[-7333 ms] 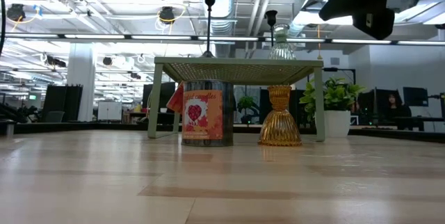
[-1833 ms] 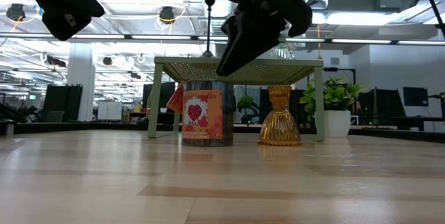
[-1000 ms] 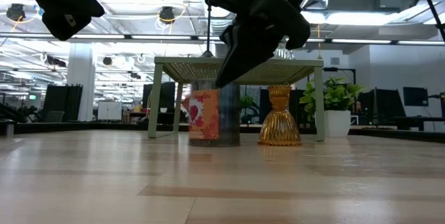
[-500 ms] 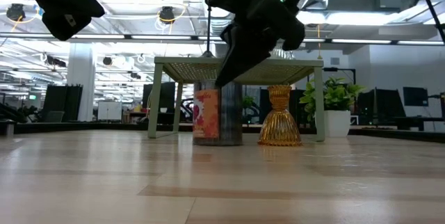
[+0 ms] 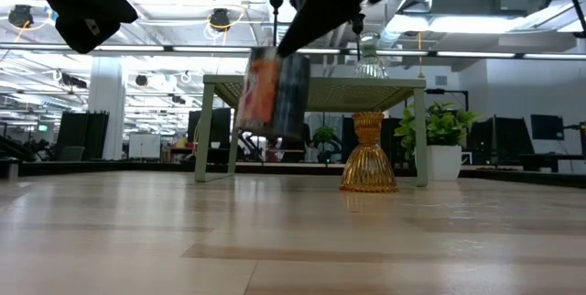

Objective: Pick & Place candle stick holders
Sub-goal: Put the orange scented candle on the shelf

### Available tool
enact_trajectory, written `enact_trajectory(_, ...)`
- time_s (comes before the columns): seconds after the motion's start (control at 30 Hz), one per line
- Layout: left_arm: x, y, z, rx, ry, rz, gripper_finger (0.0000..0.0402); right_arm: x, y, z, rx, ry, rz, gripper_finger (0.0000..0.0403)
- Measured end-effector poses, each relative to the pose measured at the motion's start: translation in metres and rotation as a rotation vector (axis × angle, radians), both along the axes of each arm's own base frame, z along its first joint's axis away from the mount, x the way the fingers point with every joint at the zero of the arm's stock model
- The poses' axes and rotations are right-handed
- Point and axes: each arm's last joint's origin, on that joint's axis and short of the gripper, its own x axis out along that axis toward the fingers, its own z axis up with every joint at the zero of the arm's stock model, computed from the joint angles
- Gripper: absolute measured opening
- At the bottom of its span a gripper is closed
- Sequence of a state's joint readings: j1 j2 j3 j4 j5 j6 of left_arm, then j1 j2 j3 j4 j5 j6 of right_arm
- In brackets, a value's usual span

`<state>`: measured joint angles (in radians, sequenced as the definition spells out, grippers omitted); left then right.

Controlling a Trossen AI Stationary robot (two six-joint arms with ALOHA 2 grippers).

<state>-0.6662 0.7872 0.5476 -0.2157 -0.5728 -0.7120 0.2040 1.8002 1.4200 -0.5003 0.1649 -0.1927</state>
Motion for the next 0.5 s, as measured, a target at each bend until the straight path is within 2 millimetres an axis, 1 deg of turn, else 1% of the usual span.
enact_trajectory(0.3, 0.0, 0.0, 0.0, 0.0, 0.0, 0.0, 0.0005, -0.027, 0.009, 0.035, 0.028, -0.033, -0.008, 0.0)
enact_trajectory(0.5, 0.0, 0.0, 0.0, 0.001, -0.001, 0.002, 0.0009, -0.045, 0.011, 0.053, -0.015, -0.044, -0.028, 0.0)
